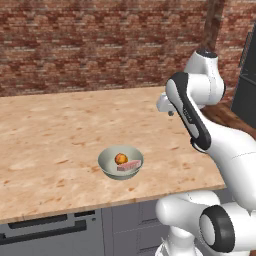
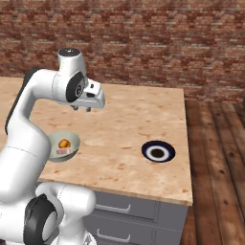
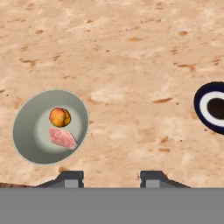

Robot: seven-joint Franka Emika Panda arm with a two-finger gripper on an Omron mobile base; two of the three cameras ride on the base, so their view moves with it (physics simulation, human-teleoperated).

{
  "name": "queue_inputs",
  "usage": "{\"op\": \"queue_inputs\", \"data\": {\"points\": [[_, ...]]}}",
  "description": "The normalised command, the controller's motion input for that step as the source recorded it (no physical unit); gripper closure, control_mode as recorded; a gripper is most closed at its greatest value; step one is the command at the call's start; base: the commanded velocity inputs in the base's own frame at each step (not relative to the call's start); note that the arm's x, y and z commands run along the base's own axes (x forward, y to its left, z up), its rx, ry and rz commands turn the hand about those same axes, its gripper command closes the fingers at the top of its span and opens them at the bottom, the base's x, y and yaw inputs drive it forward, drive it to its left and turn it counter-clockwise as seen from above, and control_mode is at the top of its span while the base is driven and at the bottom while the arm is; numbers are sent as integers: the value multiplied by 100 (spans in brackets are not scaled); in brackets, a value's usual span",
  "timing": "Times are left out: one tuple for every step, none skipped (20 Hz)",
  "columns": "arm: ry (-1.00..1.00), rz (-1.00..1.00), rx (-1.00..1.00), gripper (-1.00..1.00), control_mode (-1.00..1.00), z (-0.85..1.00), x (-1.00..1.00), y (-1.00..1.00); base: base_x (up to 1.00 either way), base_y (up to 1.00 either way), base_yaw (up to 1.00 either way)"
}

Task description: Remove the peach from the bowl and place it on the small plate. Then place the bowl with only the steak in the microwave, close the door, and press the start button to microwave the steak.

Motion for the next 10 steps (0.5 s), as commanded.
{"op": "queue_inputs", "data": {"points": [[0,0,0,-100,-100,0,-4,0,0,0,0],[-4,0,0,-100,-100,0,-24,0,0,0,0],[0,0,0,-100,-100,0,-3,0,0,0,0],[0,0,0,-100,-100,0,-10,0,0,0,0],[0,0,0,-100,-100,0,-11,0,0,0,0],[6,0,0,-100,-100,-26,0,0,0,0,0],[13,-5,0,-100,-100,-37,-4,41,0,0,0],[12,-6,-3,-100,-100,-50,-1,82,0,0,0],[14,-5,-6,-100,-100,-66,0,100,0,0,0],[18,-7,-8,-100,-100,-74,0,100,0,0,0]]}}
